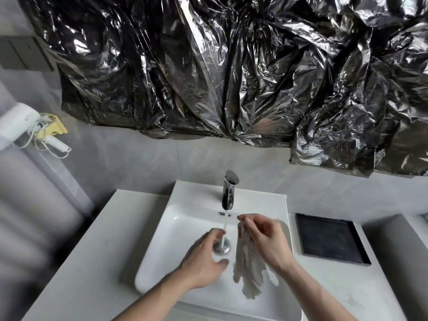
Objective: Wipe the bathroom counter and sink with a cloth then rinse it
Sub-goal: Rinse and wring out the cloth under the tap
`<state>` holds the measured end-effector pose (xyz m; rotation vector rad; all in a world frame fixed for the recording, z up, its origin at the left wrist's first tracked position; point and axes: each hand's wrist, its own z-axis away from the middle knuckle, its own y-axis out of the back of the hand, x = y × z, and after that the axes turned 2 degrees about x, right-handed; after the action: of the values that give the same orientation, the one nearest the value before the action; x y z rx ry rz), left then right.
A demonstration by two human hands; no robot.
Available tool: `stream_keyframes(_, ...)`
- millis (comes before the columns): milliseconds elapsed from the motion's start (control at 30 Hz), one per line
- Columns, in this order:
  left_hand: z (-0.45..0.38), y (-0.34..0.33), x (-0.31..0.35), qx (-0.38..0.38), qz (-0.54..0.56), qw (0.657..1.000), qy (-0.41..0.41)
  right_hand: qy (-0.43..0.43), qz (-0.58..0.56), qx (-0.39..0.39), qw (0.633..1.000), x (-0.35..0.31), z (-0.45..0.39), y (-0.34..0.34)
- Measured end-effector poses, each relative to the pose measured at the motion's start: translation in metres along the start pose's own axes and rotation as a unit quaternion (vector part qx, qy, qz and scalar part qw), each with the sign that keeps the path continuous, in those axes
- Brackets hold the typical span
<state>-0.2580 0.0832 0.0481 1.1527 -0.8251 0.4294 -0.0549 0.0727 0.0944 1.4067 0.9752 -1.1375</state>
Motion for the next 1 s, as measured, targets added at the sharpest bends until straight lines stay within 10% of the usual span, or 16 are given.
stream_keyframes(467, -0.068, -0.004, 0.014, 0.004, 0.006, 1.000, 0.011, -0.136, -0.071, 0.145, 0.977, 0.058, -0.017, 0.020)
stream_keyframes(1000, -0.140, -0.006, -0.012, -0.017, 0.071, 0.989, 0.125, -0.247, -0.073, 0.102, 0.961, 0.124, -0.070, 0.005)
